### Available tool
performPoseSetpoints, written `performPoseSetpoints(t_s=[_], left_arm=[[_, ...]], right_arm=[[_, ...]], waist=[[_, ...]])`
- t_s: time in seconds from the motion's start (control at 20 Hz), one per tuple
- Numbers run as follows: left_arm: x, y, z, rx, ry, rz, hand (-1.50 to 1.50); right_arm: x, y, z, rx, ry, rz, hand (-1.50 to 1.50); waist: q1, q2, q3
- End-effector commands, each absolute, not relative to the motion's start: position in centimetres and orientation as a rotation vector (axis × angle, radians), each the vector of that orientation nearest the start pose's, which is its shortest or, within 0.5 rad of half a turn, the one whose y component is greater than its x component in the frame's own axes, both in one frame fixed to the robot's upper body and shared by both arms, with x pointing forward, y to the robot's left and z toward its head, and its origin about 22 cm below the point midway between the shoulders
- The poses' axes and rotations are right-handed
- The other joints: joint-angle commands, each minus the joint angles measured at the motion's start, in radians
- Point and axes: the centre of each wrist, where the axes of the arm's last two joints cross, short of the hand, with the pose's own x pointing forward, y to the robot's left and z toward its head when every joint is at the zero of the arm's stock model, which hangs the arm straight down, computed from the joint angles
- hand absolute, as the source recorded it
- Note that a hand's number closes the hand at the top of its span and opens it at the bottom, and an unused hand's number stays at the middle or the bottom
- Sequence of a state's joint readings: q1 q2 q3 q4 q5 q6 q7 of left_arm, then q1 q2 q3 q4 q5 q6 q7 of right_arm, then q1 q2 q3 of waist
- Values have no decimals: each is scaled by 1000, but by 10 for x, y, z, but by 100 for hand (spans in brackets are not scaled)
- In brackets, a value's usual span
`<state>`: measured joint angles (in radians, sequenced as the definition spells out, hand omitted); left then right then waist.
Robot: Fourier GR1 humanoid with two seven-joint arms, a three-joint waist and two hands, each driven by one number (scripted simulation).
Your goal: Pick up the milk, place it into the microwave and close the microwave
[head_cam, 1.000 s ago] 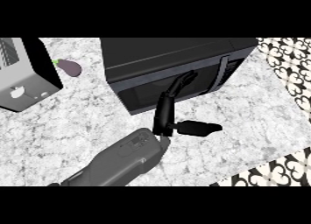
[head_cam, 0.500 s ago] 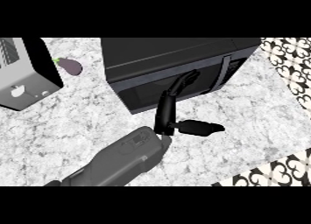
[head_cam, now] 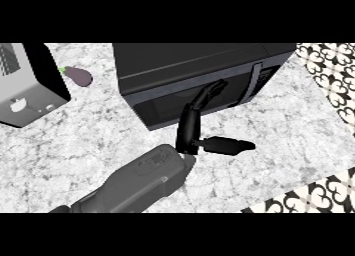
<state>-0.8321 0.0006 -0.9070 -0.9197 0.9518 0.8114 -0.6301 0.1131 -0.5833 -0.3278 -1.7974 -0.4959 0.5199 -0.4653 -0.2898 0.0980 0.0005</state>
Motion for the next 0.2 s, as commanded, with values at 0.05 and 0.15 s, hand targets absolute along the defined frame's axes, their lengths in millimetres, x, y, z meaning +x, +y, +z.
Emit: performPoseSetpoints(t_s=[0.05, 0.15], left_arm=[[327, -1, 31, -99, -1853, -8, -150], [327, -1, 31, -107, -1848, -5, -150]], right_arm=[[211, -406, 131, 258, -2209, 402, -150], [213, -412, 130, 259, -2206, 378, -150]], waist=[[-7, 8, -1], [-12, 11, 0]])
